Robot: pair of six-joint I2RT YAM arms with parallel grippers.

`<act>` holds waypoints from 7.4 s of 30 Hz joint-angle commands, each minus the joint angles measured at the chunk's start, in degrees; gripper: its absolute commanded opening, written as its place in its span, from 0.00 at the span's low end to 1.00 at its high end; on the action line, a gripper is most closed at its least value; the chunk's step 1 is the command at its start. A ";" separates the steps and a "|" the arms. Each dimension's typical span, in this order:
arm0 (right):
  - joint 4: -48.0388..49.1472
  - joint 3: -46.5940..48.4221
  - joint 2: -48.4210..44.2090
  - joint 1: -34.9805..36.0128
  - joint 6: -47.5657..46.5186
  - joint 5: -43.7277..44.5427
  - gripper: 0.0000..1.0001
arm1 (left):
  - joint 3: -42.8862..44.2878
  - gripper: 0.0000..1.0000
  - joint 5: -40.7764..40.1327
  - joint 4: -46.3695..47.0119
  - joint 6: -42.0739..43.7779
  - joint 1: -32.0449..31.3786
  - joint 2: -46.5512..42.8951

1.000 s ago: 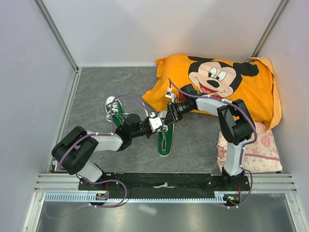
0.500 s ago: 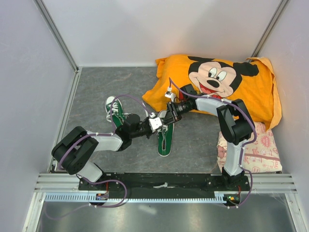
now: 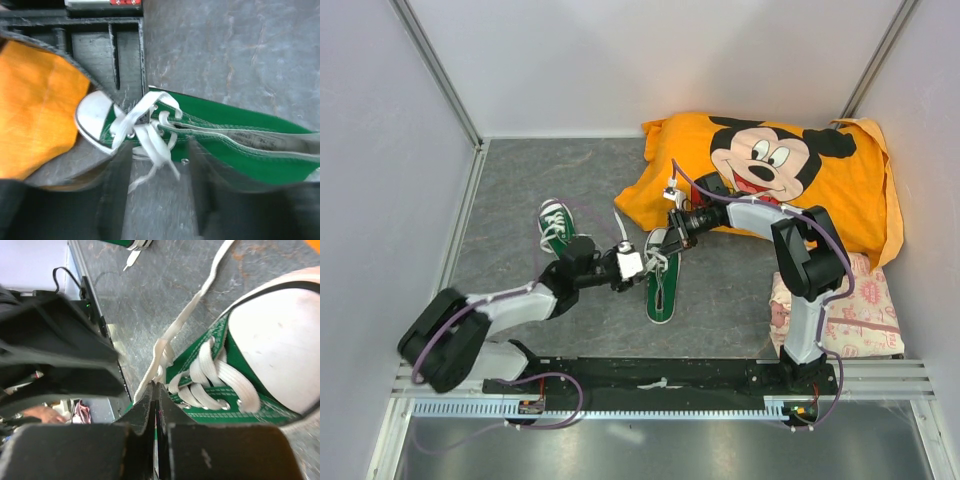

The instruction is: Tie the shoes

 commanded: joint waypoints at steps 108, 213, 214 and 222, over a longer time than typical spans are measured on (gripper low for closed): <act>4.14 1.23 -14.44 0.01 -5.32 14.53 0.00 | 35.61 0.48 9.16 -29.73 -25.27 -11.67 7.41; -16.07 -25.93 -46.78 9.68 -40.04 45.11 0.00 | 30.92 0.02 20.50 -39.23 -26.32 21.91 11.27; -16.68 -26.02 -46.96 9.50 -40.13 45.64 0.00 | 31.19 0.01 20.33 -39.50 -25.88 22.00 11.18; -18.36 -28.74 -46.35 8.88 -40.57 47.66 0.00 | 31.98 0.02 14.36 -44.25 -20.17 24.10 9.95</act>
